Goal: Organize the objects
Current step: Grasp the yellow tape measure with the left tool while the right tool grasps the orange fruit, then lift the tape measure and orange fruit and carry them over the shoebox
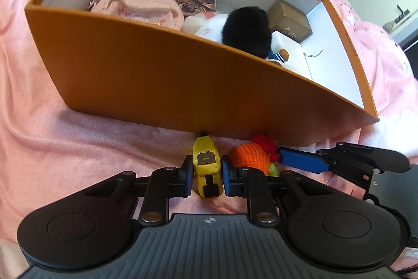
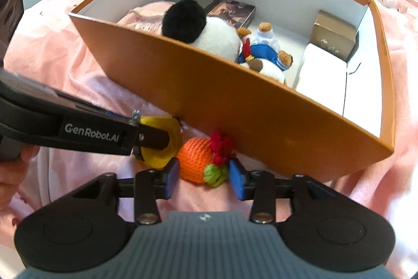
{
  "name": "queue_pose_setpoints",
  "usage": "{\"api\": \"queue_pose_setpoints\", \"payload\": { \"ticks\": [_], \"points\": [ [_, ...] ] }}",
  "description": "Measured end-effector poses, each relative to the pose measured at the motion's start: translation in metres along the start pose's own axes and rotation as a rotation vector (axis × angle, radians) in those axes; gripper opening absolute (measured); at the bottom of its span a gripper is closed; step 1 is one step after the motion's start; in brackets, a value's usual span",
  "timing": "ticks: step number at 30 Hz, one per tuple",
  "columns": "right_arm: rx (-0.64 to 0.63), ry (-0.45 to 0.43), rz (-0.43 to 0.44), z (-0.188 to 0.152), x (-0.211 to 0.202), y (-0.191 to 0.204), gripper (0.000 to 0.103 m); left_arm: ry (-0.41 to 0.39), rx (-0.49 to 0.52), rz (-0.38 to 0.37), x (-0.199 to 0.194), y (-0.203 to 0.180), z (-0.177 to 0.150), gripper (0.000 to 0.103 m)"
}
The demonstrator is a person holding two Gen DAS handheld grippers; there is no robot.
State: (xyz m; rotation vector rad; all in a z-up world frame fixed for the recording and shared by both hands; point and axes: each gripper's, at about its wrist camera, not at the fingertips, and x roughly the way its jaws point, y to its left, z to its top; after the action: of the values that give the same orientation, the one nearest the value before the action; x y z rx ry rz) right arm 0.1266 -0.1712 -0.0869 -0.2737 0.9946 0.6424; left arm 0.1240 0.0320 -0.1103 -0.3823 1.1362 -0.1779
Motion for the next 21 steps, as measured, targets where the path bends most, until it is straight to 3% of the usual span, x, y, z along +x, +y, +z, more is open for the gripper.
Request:
{"api": "queue_pose_setpoints", "payload": {
  "ticks": [13, 21],
  "points": [
    [0.116, -0.002, 0.088, 0.0, 0.021, -0.017, 0.052, 0.002, -0.01, -0.011, -0.011, 0.001, -0.003, 0.022],
    [0.105, -0.024, 0.08, -0.002, 0.003, -0.013, 0.05, -0.031, 0.034, -0.022, -0.035, -0.007, -0.005, 0.022]
  ]
}}
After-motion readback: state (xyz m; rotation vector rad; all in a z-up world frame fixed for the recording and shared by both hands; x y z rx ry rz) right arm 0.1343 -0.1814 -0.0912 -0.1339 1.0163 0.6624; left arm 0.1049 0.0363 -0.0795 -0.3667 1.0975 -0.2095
